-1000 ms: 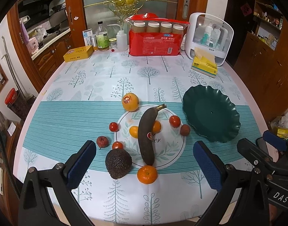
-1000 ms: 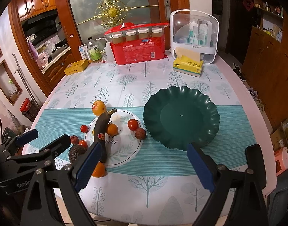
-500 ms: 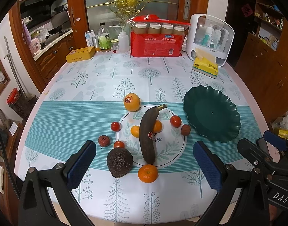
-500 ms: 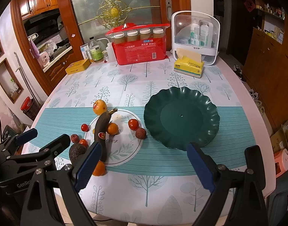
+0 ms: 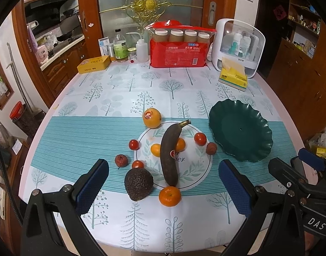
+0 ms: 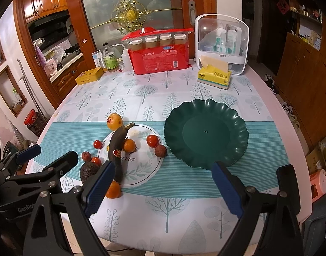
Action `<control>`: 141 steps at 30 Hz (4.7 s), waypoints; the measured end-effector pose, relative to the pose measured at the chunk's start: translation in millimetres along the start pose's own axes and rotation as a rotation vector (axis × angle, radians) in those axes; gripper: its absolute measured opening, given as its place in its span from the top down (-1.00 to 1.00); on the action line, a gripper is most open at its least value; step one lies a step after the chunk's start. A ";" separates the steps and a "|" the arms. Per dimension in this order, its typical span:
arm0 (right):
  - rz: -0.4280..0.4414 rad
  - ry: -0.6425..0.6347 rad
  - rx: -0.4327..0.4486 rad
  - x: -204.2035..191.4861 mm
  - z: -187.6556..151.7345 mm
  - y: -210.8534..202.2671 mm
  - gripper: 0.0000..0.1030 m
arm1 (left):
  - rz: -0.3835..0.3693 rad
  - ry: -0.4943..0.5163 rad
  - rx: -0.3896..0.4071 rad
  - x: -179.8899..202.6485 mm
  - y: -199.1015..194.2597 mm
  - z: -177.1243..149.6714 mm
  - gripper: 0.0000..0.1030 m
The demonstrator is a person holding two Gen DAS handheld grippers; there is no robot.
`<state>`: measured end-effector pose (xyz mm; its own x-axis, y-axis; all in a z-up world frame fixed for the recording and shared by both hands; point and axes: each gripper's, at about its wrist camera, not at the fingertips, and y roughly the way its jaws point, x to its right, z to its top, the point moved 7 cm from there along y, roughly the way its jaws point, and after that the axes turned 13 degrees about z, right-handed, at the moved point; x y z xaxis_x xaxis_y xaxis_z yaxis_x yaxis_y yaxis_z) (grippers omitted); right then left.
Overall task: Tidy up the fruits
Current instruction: 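Grasp the avocado with the left tool while the right tool grasps a mandarin orange, then carry the avocado and mandarin with both tools over the green plate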
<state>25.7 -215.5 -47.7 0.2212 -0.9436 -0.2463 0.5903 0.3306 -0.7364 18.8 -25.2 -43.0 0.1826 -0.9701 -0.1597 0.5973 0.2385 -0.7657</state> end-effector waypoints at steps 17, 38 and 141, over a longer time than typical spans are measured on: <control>-0.007 0.013 -0.006 -26.8 6.4 2.4 -0.80 | -0.028 0.037 0.002 -27.7 7.7 13.5 -0.98; -0.002 0.136 -0.143 -82.0 -33.1 87.9 -0.66 | -0.124 0.211 -0.164 -79.6 106.6 -7.3 -0.98; -0.022 -0.044 -0.315 187.1 5.4 168.8 0.12 | -0.204 0.228 -0.206 260.8 204.5 50.5 -0.79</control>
<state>171.0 -336.1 -214.7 0.2482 -0.9467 -0.2054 0.3278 0.2816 -0.9018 228.1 -227.1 -209.8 -0.1164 -0.9873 -0.1077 0.4295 0.0478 -0.9018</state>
